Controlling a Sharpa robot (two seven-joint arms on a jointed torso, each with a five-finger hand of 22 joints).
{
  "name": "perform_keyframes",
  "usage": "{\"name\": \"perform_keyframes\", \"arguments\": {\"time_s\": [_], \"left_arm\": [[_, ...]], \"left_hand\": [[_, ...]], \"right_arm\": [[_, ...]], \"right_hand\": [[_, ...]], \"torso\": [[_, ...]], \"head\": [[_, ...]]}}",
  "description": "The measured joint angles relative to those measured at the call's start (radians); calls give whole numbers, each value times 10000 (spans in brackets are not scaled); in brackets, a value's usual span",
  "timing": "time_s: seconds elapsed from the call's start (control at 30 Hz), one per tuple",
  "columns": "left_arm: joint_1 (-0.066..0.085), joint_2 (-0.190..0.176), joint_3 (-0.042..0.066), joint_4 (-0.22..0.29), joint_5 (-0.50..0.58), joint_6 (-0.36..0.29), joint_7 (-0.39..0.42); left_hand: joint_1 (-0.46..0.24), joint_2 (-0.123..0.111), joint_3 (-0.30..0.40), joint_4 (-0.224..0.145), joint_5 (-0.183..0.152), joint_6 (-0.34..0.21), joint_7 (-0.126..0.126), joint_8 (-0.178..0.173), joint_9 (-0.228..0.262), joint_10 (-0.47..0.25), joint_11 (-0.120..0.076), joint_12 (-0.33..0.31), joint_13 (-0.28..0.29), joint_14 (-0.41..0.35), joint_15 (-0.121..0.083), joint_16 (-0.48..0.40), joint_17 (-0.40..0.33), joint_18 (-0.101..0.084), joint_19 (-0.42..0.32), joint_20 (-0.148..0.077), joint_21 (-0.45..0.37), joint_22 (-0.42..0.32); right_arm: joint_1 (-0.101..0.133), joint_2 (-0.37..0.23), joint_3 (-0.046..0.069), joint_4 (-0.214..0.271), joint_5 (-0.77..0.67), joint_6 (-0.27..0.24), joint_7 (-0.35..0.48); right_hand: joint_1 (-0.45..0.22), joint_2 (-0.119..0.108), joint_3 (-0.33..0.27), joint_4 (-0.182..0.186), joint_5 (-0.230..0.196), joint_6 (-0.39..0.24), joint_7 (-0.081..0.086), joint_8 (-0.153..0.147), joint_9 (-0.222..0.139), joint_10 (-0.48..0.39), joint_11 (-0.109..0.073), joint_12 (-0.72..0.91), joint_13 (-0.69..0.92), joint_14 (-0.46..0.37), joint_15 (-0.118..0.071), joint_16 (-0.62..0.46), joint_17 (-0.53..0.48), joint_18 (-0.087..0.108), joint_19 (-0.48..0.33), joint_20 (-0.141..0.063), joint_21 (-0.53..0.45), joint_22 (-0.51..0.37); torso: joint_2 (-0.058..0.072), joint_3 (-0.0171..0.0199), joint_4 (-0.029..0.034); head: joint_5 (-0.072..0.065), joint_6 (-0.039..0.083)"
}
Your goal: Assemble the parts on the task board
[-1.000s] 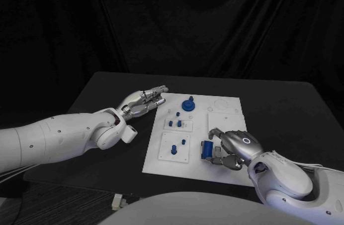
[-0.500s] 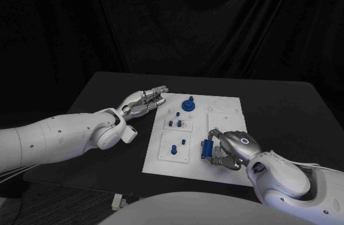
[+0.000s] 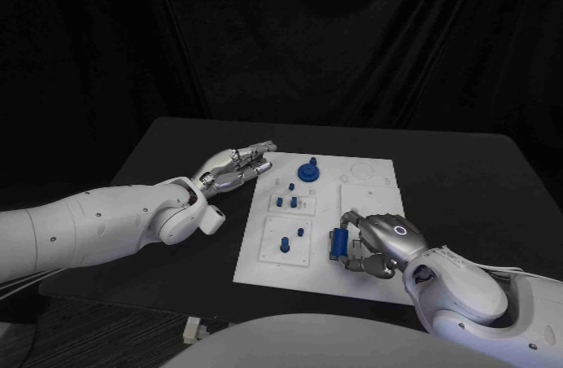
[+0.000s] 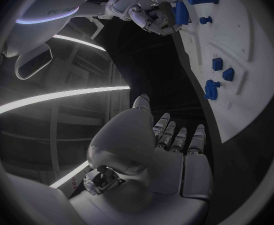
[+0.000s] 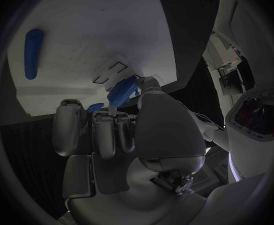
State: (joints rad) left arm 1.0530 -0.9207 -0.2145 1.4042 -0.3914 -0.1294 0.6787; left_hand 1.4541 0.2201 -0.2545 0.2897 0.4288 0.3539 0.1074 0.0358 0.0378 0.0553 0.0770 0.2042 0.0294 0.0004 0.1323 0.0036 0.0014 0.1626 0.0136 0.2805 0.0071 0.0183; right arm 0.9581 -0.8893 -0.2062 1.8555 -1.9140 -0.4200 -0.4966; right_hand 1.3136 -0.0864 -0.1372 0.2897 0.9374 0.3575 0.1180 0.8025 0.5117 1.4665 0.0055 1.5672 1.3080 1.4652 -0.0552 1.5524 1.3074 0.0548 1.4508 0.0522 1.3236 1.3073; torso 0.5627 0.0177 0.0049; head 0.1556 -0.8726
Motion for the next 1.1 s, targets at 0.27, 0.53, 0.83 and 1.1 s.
{"name": "perform_keyframes", "arguments": {"time_s": [0.27, 0.53, 0.83, 1.1], "left_arm": [[-11, 0, -3, -7, 0, 14, 0], [-25, 11, -3, -24, 0, 26, 0], [-35, 22, -3, -29, 0, 37, 0], [-39, 20, 0, -38, -1, 42, 0]], "left_hand": [[39, 39, 28, -28, 0, 0, 0, 0, 0, 0, 0, 0, -1, 0, 71, 0, 2, 0, 0, 0, 0, -1], [39, 39, 28, -28, 0, 0, 0, 0, -1, 0, 0, 0, 0, 0, 71, 0, 2, -1, 0, 0, 0, -2], [39, 39, 37, -19, 0, 0, 0, 0, -2, 0, 0, 0, -1, 1, 71, 0, 3, 0, 0, -1, 0, -2], [77, 78, 55, -1, 0, 0, 0, 0, -2, 0, -1, 0, 0, 1, 71, 0, -4, 0, 0, -1, 0, -3]], "right_arm": [[-7, -107, -7, 99, 42, -139, 108], [-8, -277, -7, 254, 70, -381, 235], [-8, -324, -6, 276, 84, -458, 325], [-8, -326, -6, 283, 160, -356, 402]], "right_hand": [[-86, 84, 86, -32, 539, 108, 109, -1, -426, 0, 0, 0, -1, 0, 0, 0, 0, 0, 37, -36, 88, 4], [-407, 155, 205, -150, 1118, 234, 235, -88, -890, 0, 0, 0, -2, 0, 0, 41, 0, 0, 109, -38, 187, 7], [-524, 91, 275, -219, 1355, 237, 239, -176, -1133, 0, 0, 0, -3, 0, 0, 41, -1, 0, 109, -38, 194, 6], [-553, 114, 385, -189, 1467, 236, 238, -243, -1296, 0, 0, 0, -3, 0, 0, 41, 0, 0, 109, -38, 194, 5]], "torso": [[0, 1, -1], [0, 1, -1], [-1, 1, -3], [-5, 2, -3]], "head": [[30, 0], [32, 0], [52, 0], [39, 0]]}}
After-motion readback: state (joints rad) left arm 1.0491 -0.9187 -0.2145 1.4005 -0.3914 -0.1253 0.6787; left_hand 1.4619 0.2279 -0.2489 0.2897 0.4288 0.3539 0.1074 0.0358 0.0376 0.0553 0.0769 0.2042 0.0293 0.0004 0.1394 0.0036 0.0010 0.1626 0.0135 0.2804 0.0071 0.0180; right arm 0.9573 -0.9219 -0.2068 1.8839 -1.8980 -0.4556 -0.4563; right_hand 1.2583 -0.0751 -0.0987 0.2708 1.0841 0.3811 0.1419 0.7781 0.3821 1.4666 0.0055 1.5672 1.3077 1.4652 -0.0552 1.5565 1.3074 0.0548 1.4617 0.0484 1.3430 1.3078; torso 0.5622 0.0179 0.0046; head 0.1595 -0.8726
